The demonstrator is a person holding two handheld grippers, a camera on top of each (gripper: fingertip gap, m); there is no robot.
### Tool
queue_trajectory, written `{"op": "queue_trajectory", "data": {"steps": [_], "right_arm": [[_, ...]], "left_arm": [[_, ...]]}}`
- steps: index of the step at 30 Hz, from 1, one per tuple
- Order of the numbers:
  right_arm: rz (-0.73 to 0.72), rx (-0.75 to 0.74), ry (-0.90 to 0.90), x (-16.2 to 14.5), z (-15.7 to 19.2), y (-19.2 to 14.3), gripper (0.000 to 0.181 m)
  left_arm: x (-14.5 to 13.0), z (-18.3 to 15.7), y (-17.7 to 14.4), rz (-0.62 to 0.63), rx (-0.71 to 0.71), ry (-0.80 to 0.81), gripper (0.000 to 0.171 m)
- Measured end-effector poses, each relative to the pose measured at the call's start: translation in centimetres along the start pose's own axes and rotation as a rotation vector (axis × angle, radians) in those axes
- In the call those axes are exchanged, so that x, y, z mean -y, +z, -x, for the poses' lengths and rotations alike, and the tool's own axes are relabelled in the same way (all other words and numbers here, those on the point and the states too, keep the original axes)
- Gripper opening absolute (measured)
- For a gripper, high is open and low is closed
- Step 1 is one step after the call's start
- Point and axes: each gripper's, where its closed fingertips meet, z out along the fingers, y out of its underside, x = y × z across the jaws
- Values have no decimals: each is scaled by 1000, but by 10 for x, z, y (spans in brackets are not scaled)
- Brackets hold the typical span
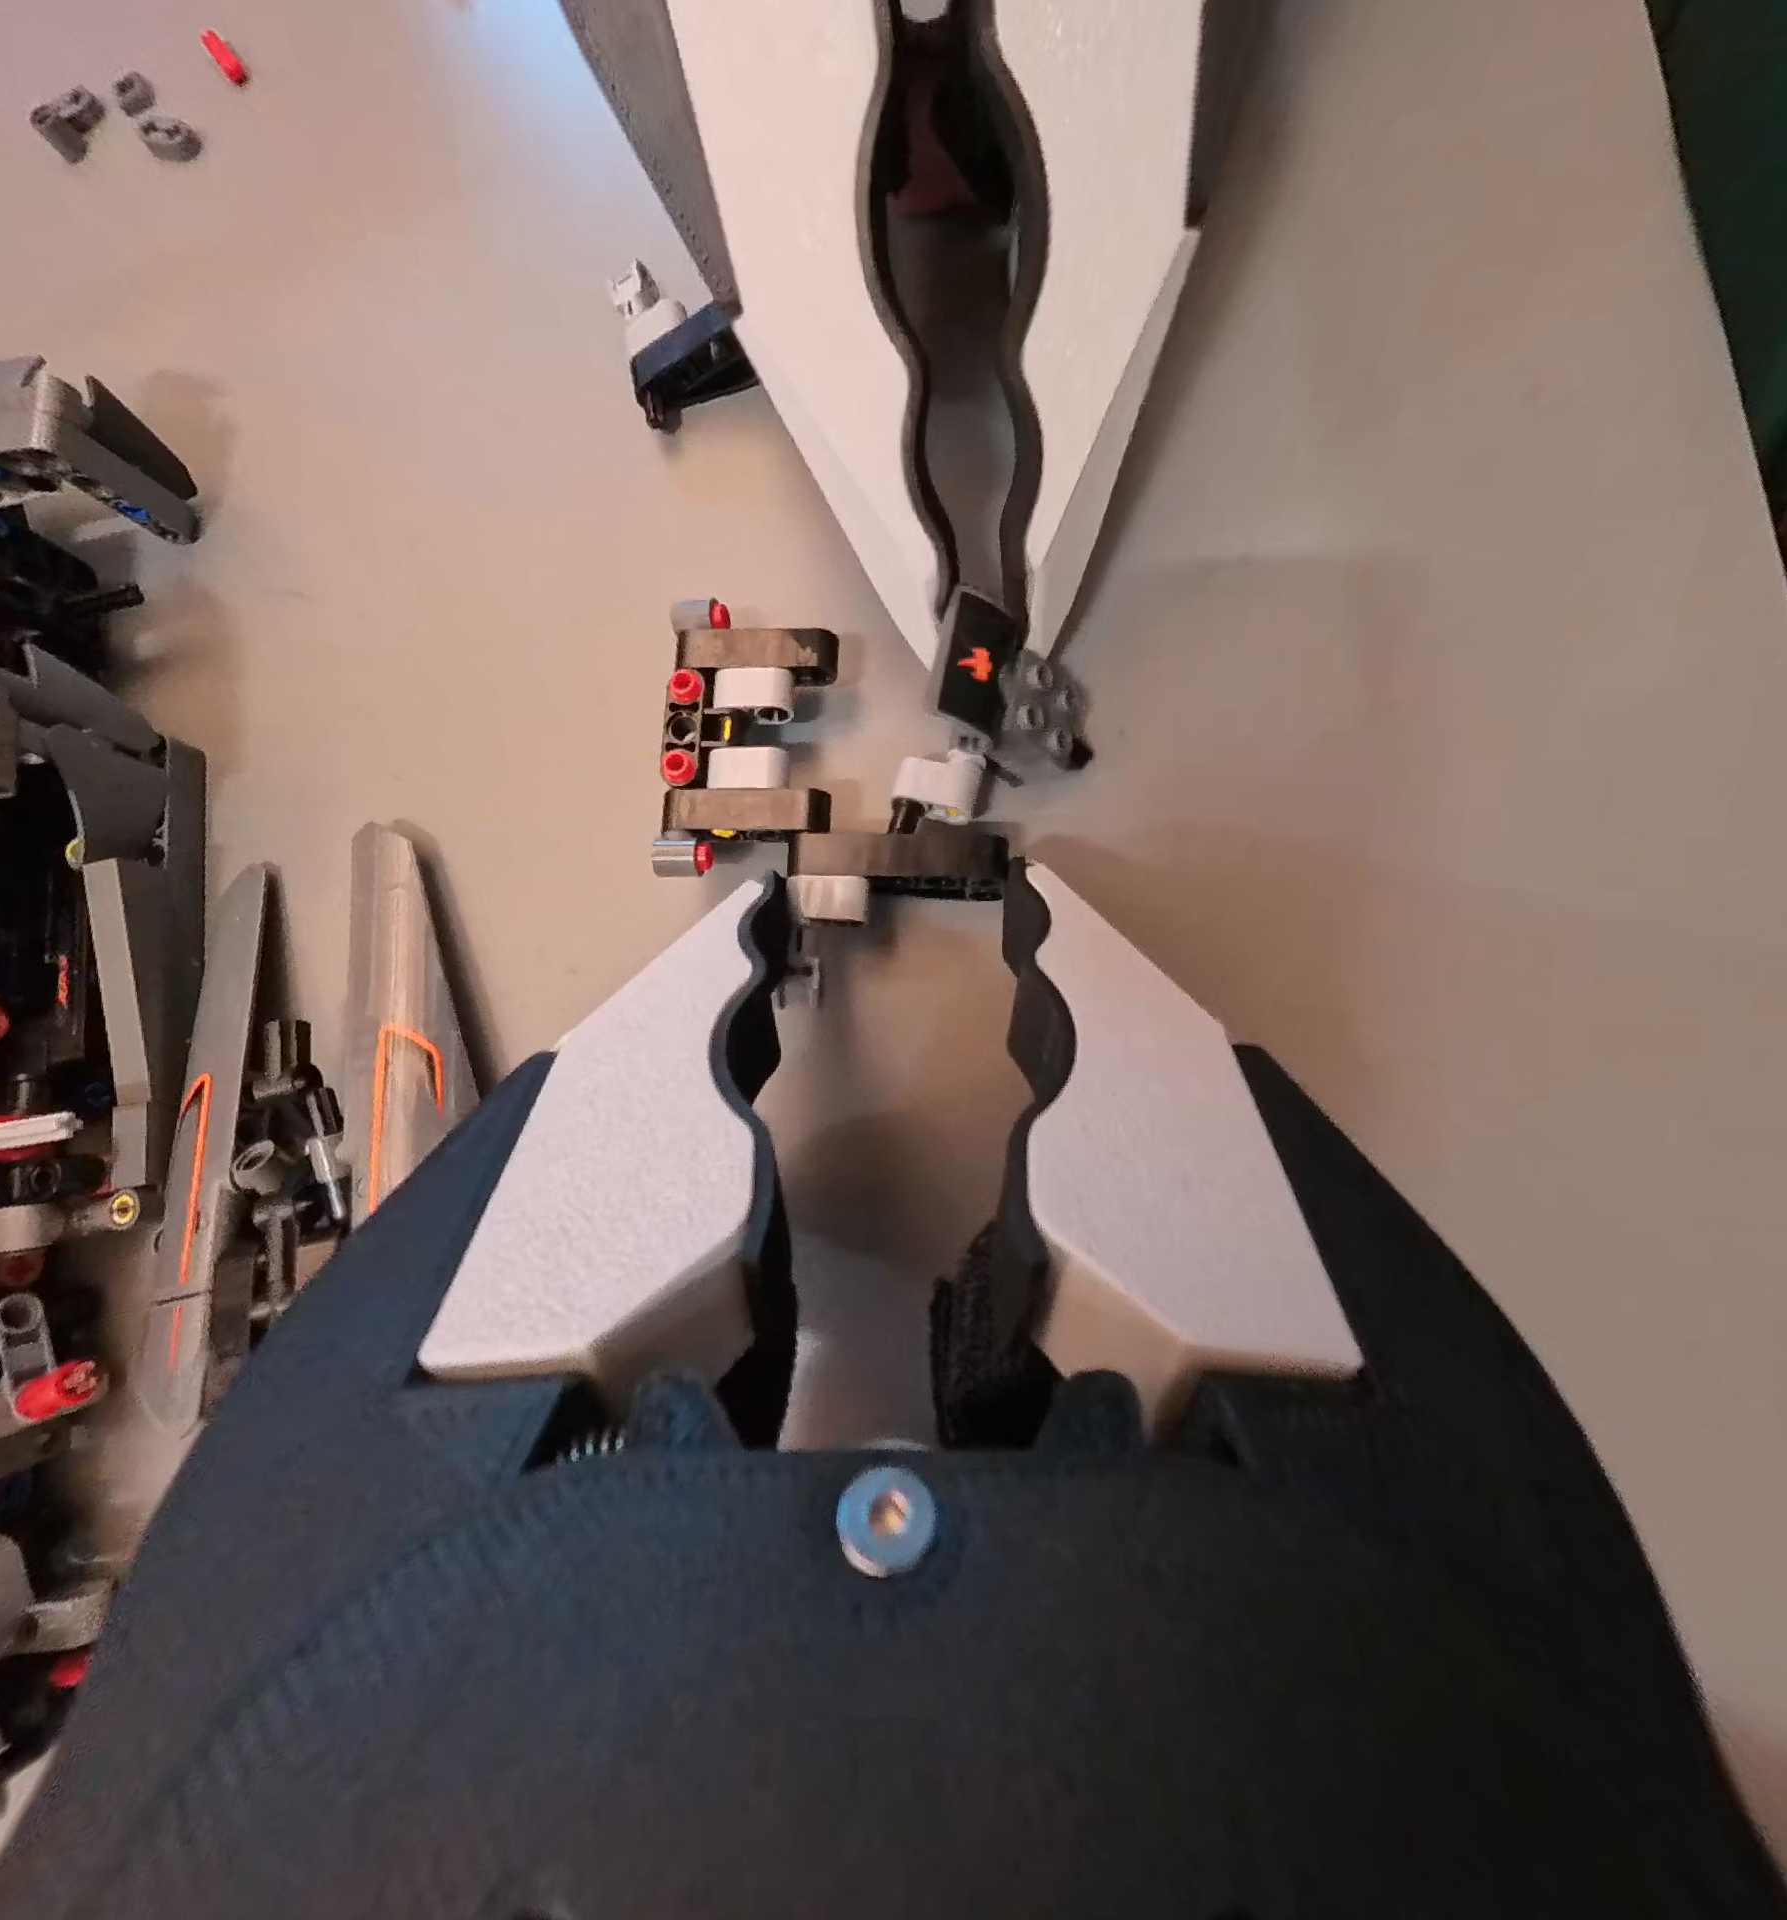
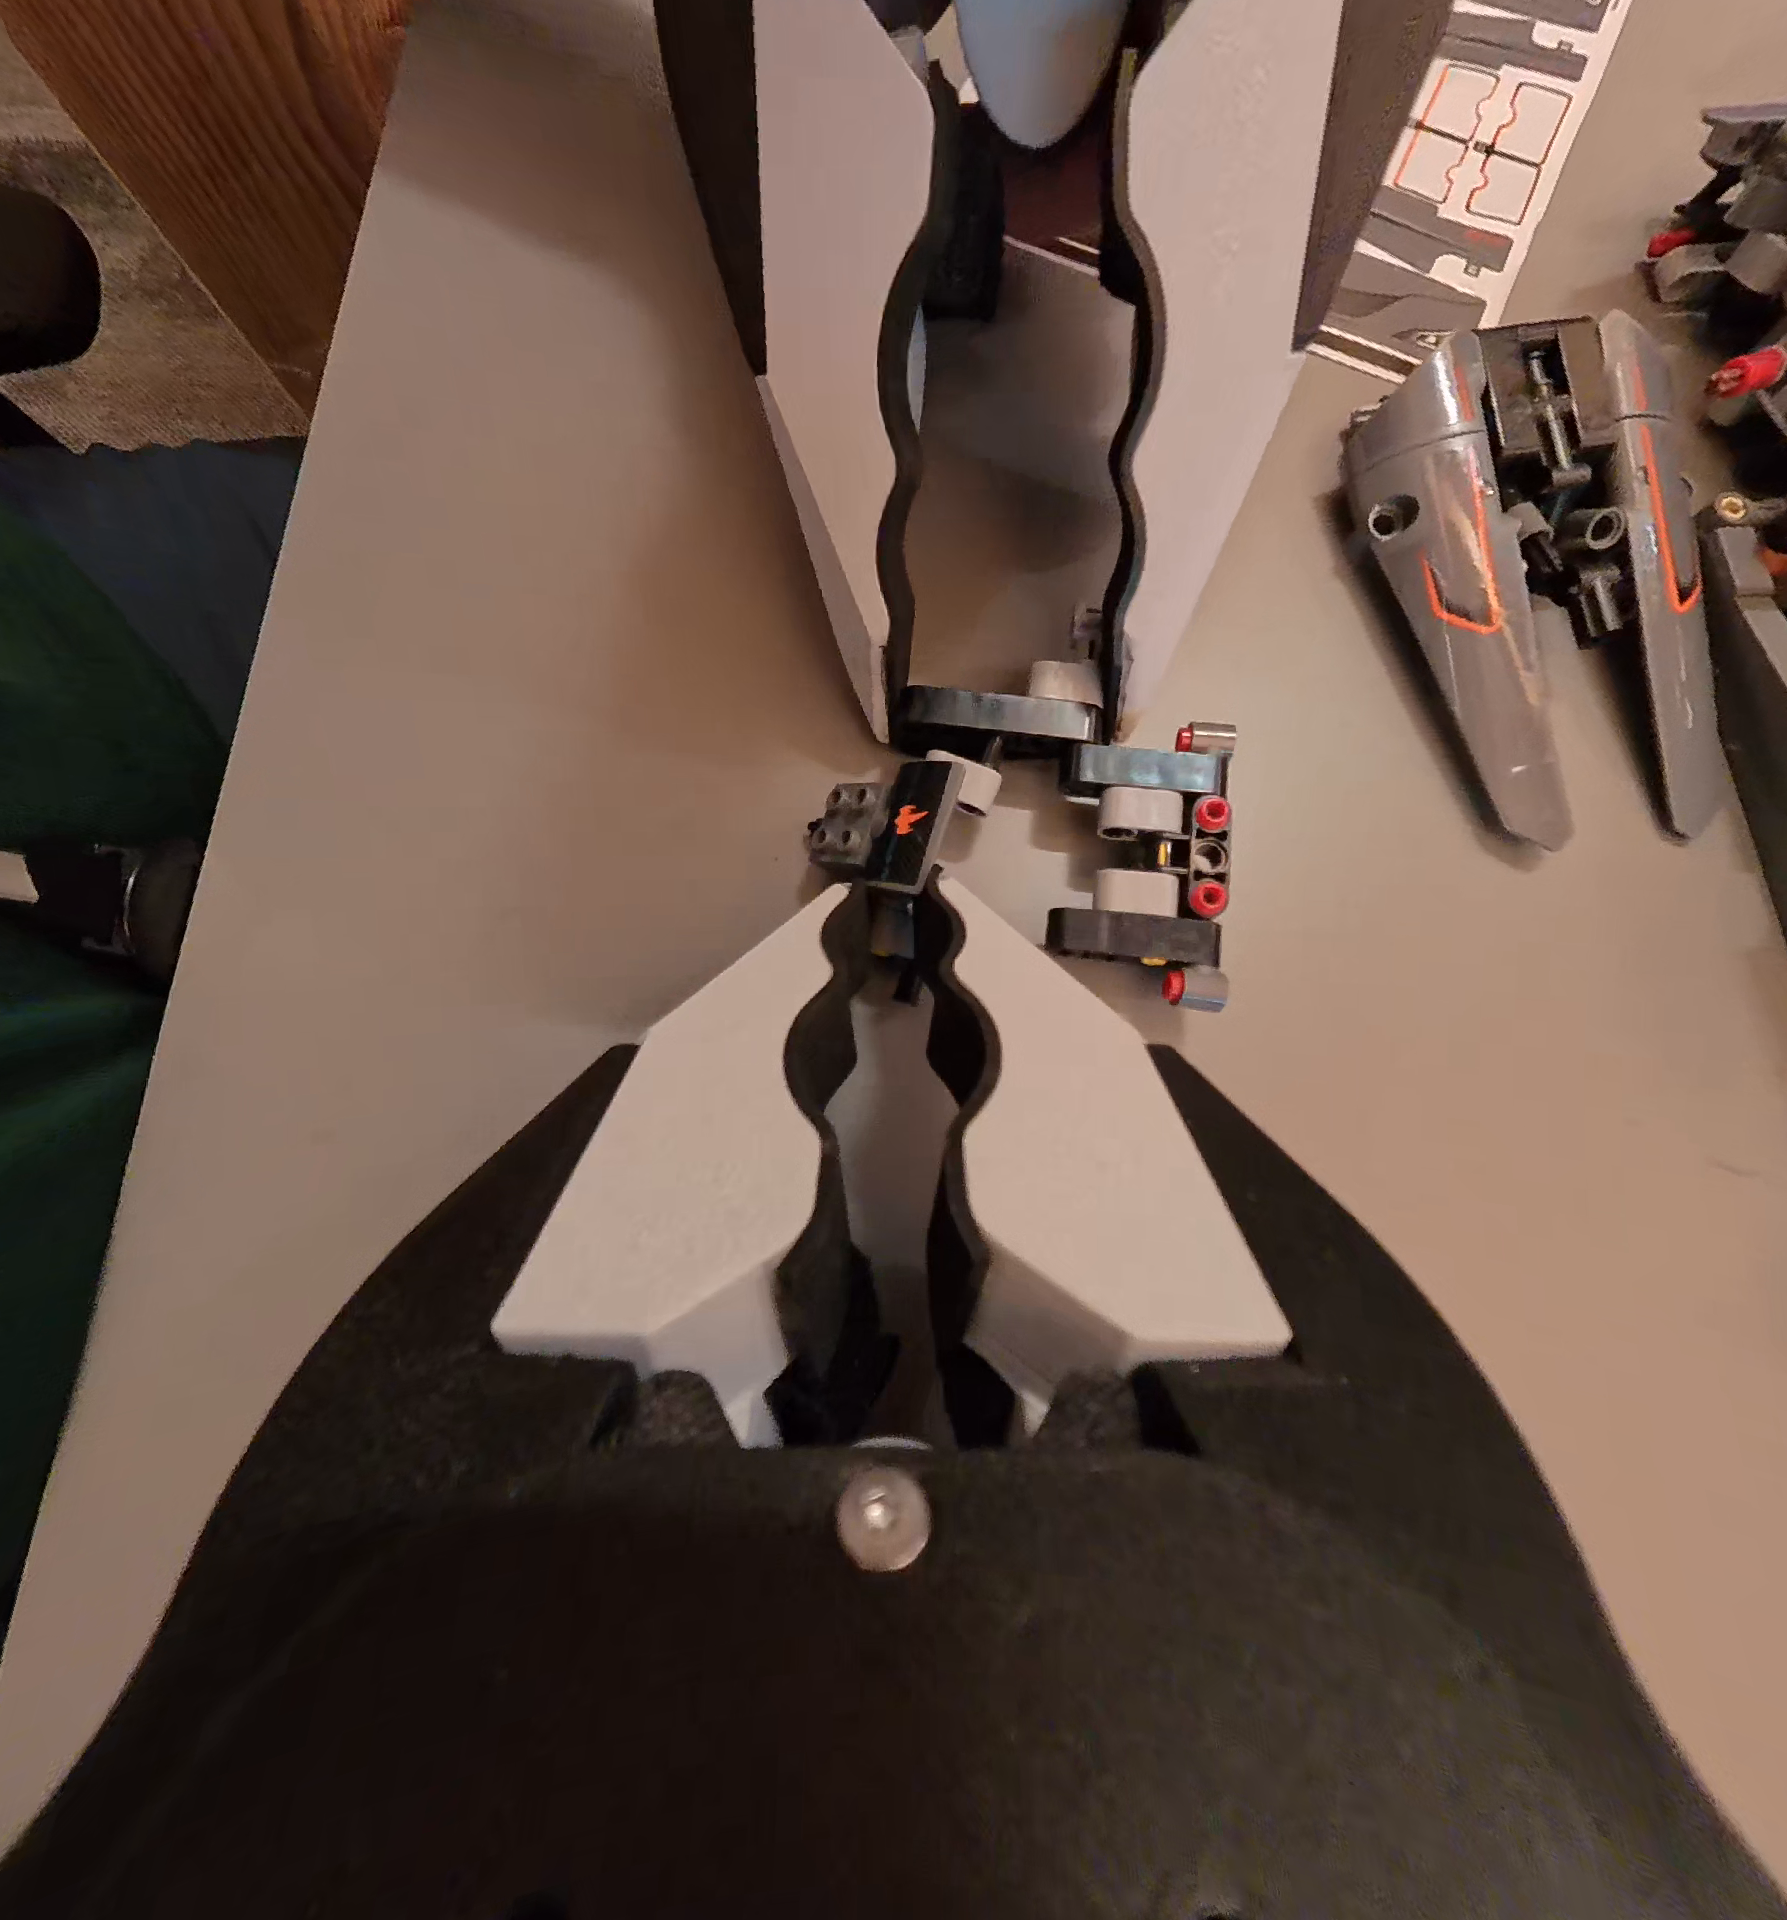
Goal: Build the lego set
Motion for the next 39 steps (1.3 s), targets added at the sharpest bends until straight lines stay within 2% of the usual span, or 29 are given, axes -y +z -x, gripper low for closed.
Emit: {"op": "queue_trajectory", "data": {"steps": [18, 28, 39], "right_arm": [[36, 44, -105, 0, 2, 0, 5], [33, 92, -147, 1, 1, 1, 5], [36, 110, -127, 2, 0, 2, 7]], "left_arm": [[-2, 1, -1, 206, -56, 126, 39], [-1, -3, 1, 220, -146, 185, 40], [0, -4, 2, 144, -138, 92, 40]]}}
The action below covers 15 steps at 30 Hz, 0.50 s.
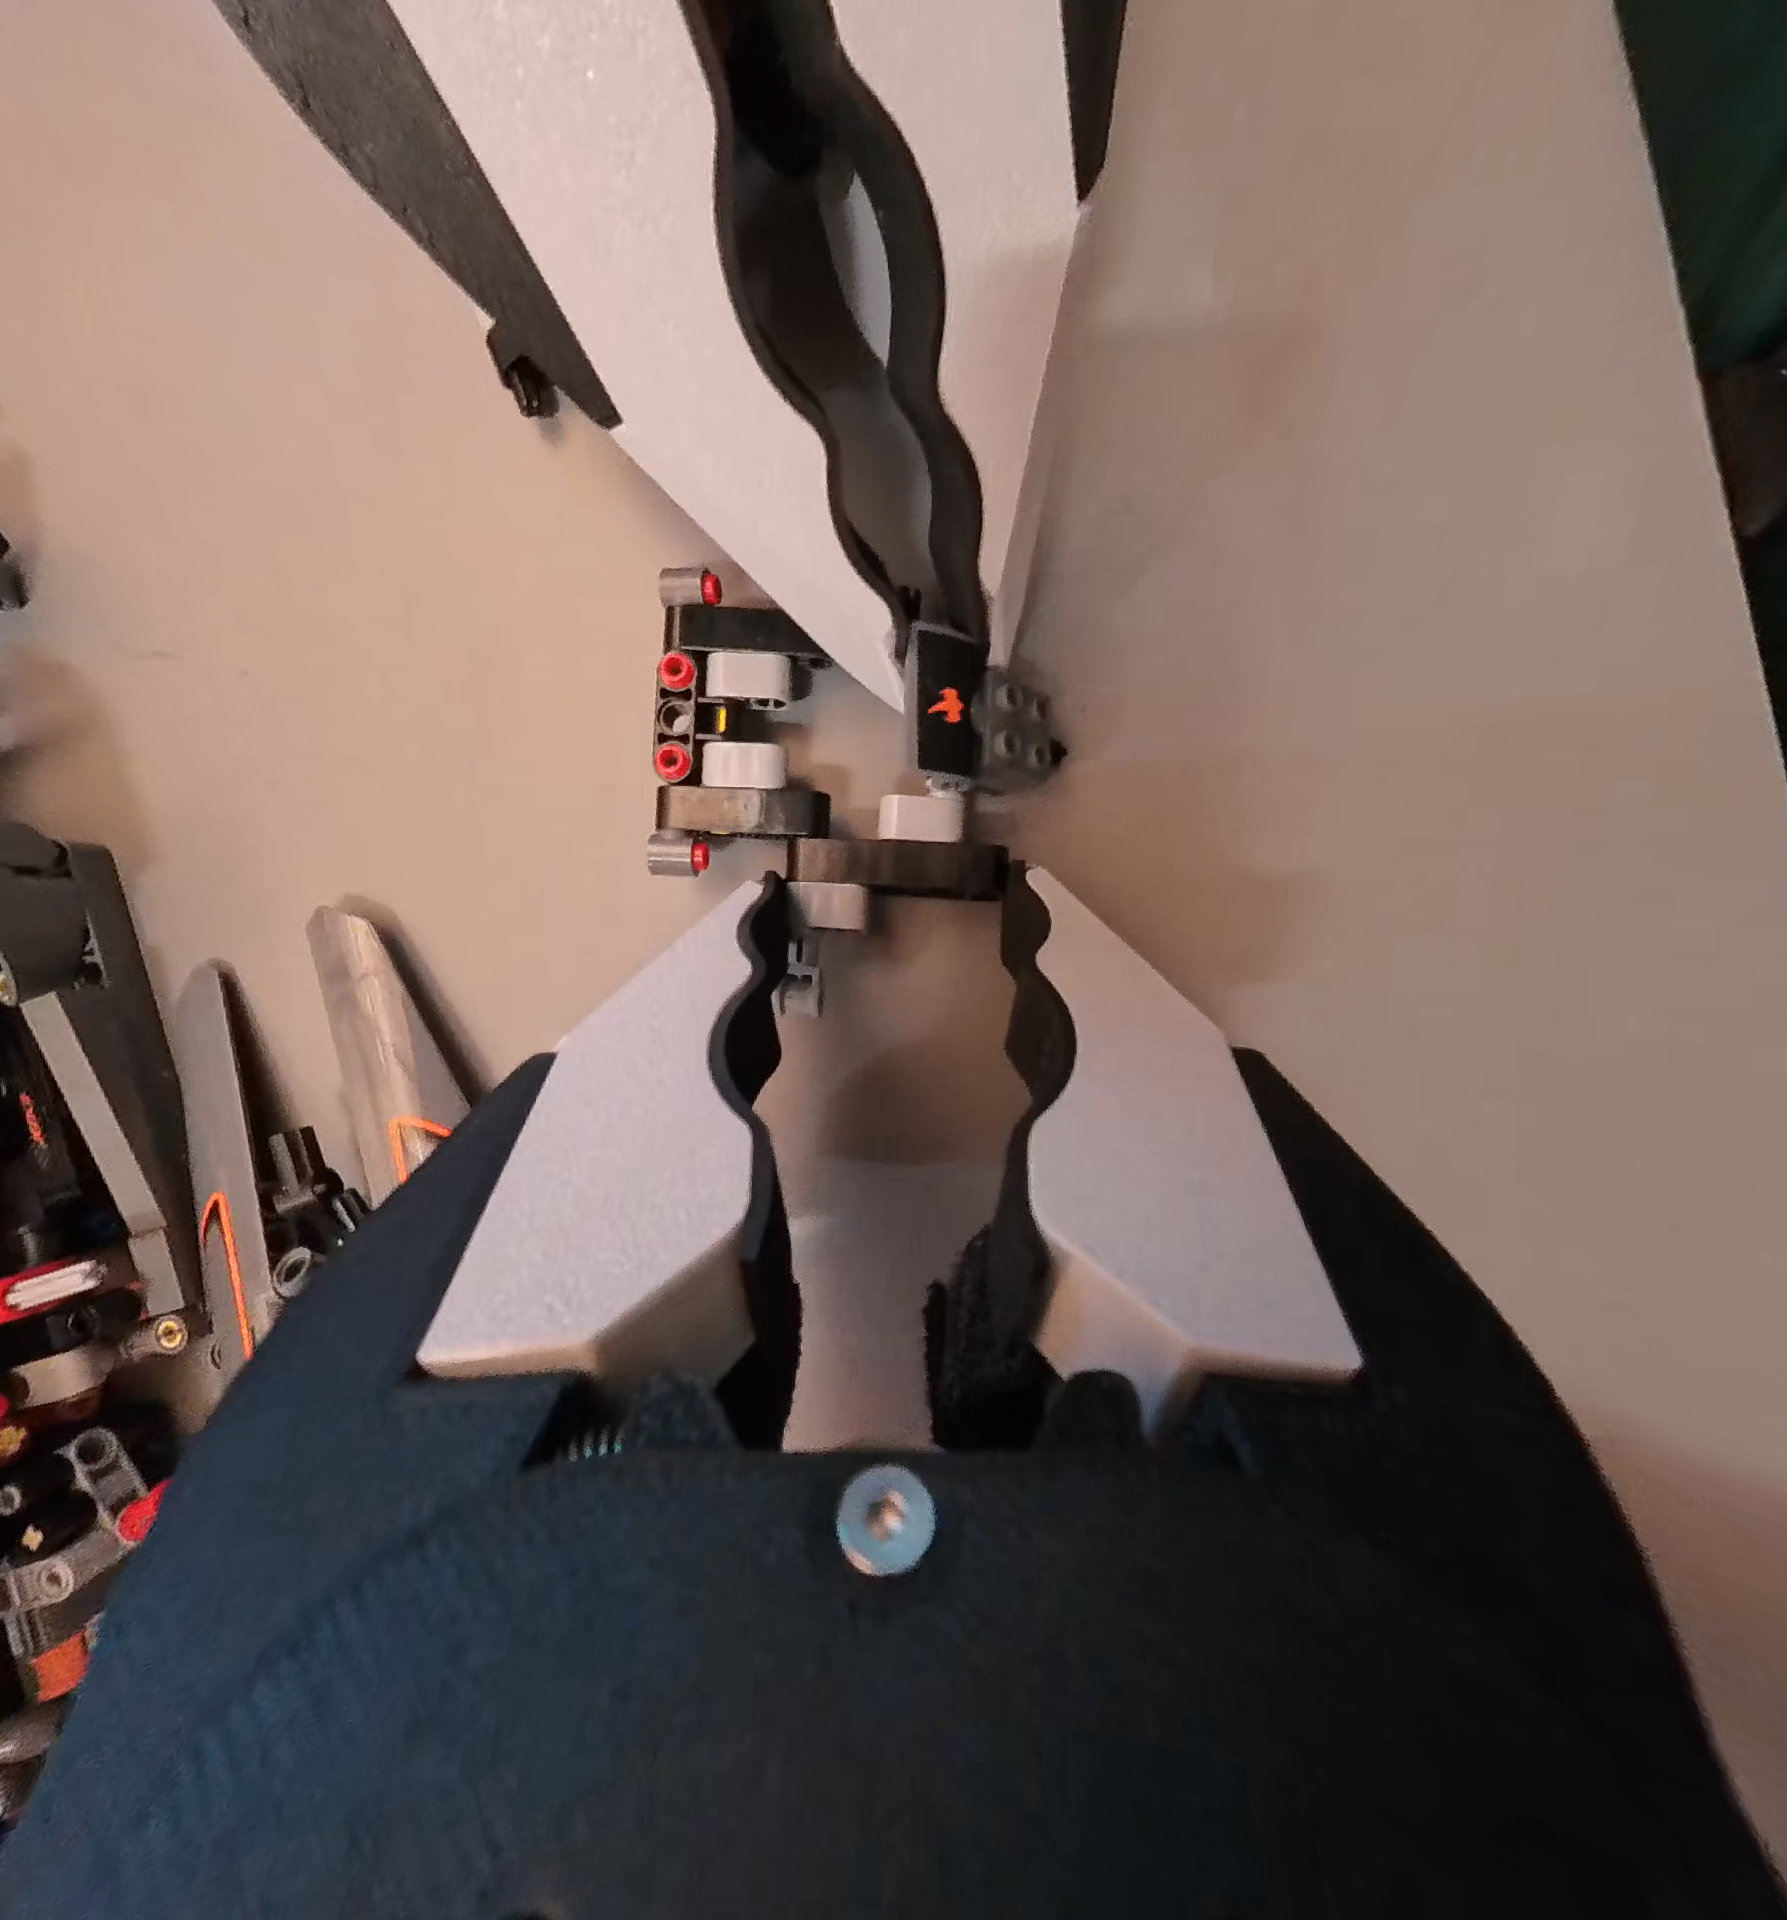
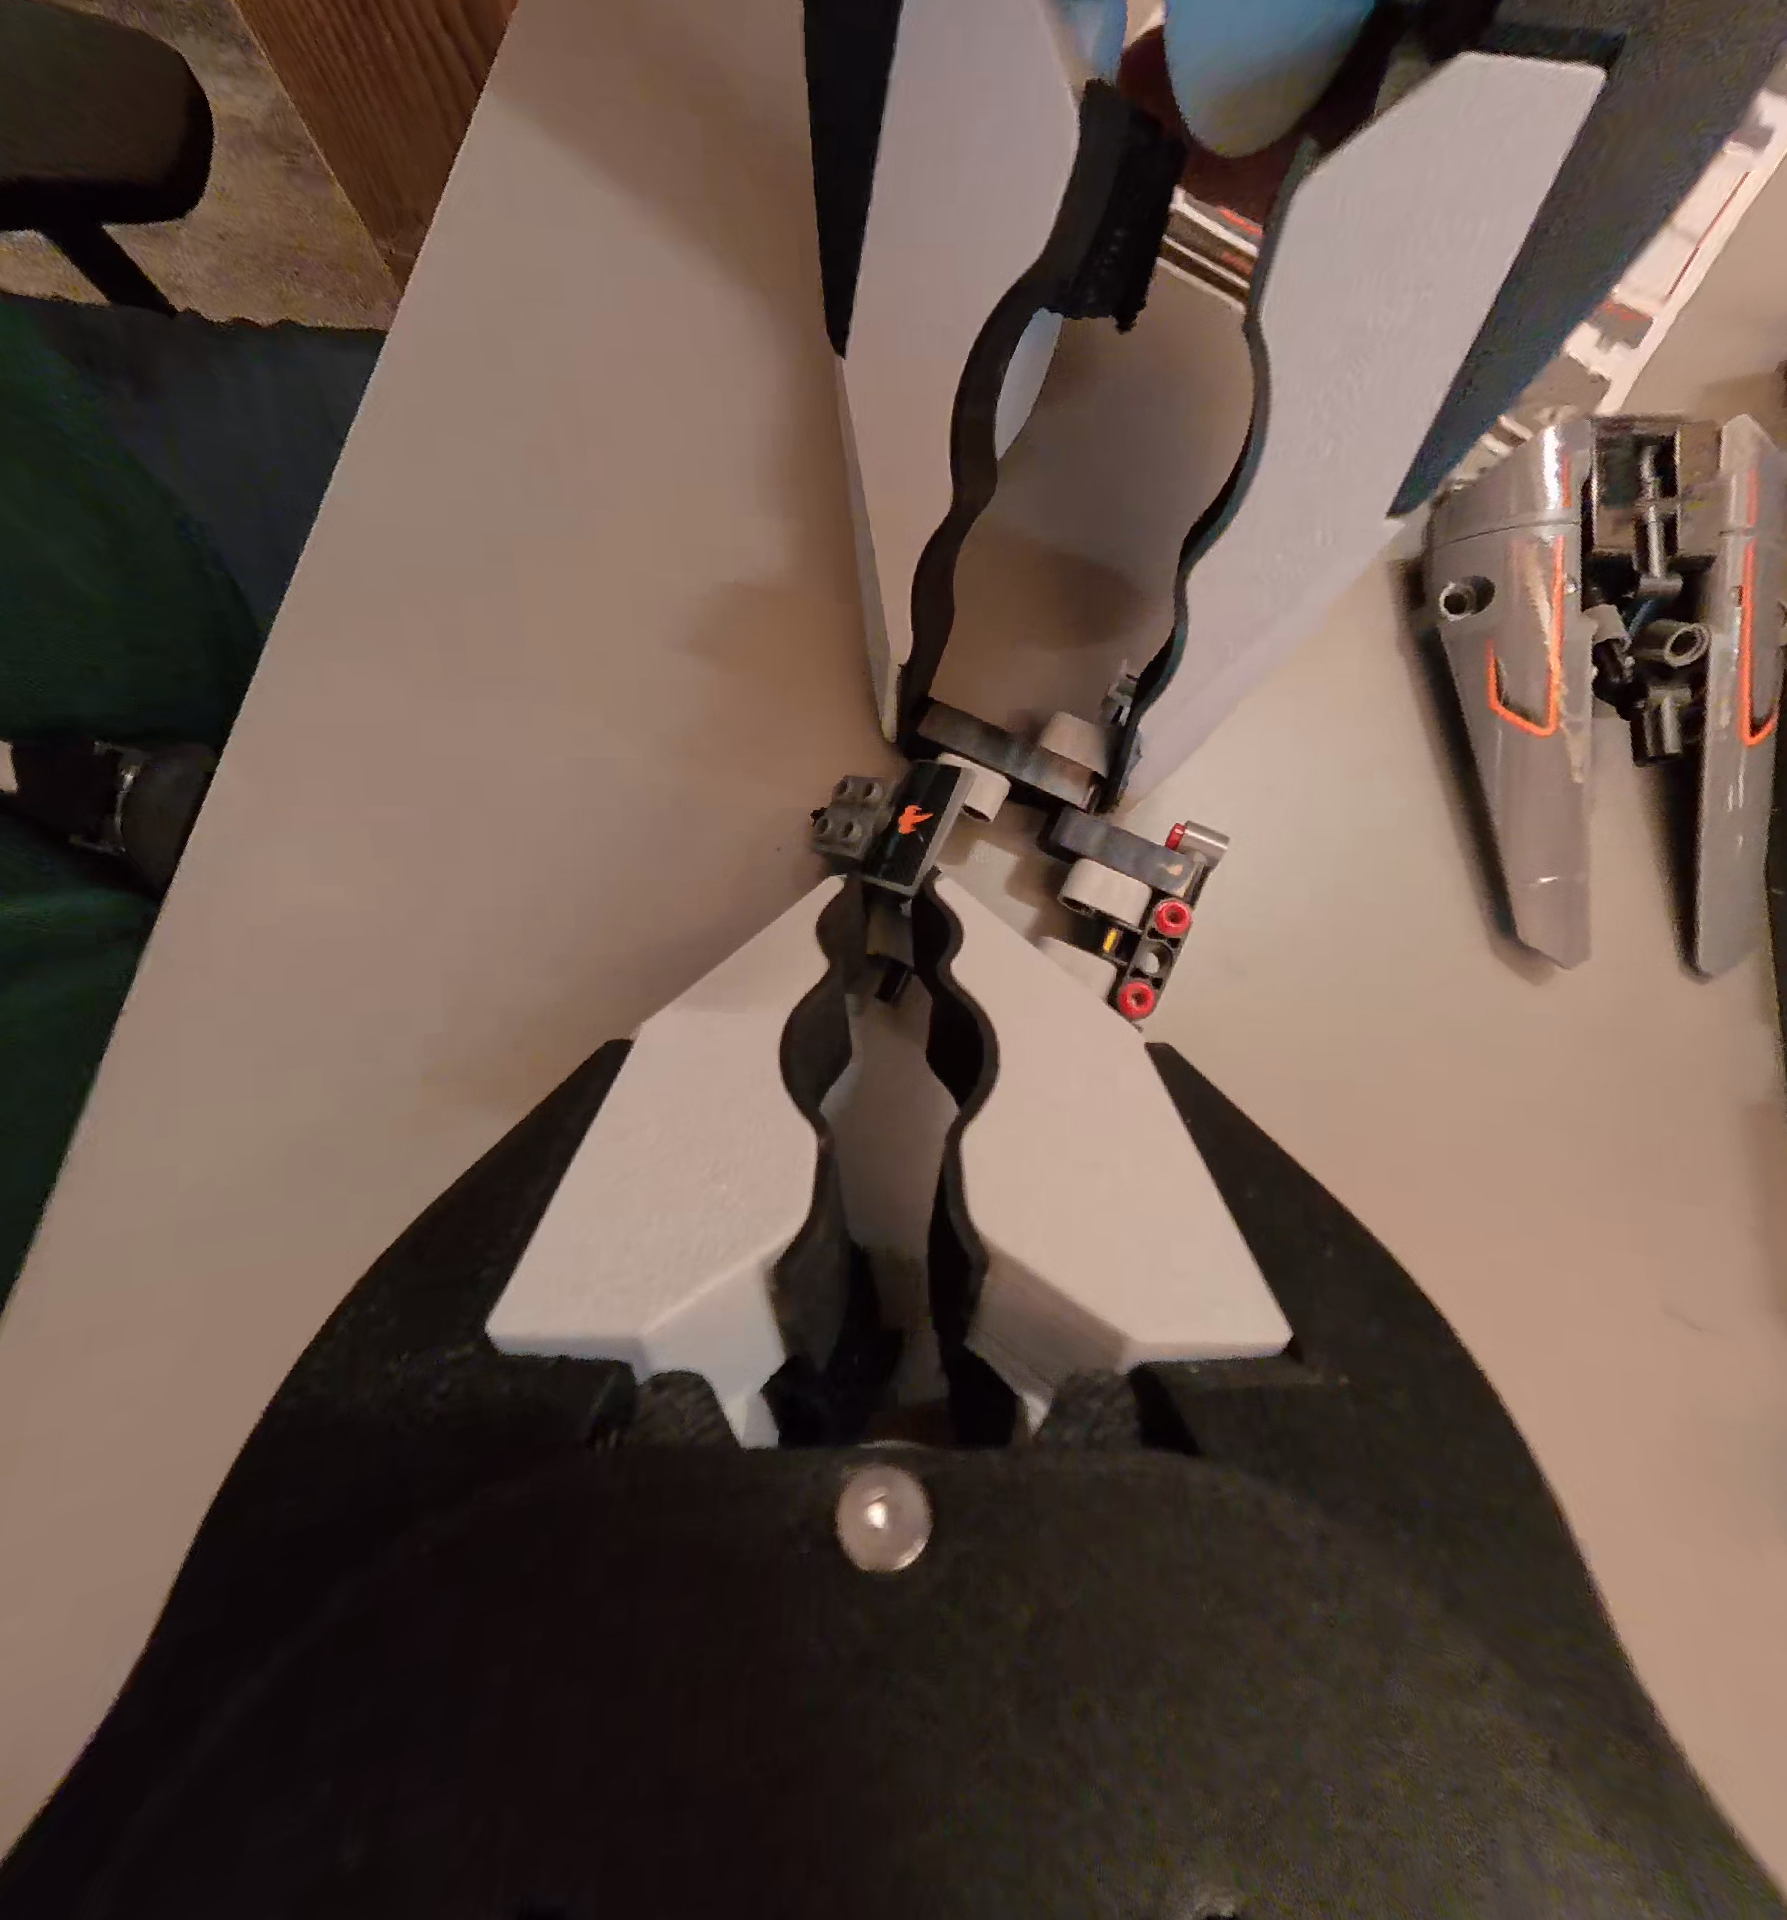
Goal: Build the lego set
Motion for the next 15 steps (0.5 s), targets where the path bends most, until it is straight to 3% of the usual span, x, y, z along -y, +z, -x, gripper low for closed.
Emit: {"op": "queue_trajectory", "data": {"steps": [4, 6, 15], "right_arm": [[-29, -7, 70, 3, -3, -10, 10], [-31, -23, 115, 1, -5, -17, 28], [-1, -172, 231, -25, -10, -61, 29]], "left_arm": [[1, 3, 1, -56, 51, -67, 40], [-1, 4, -1, -69, 87, -125, 40], [-6, 2, -5, -99, 247, -264, 41]]}}
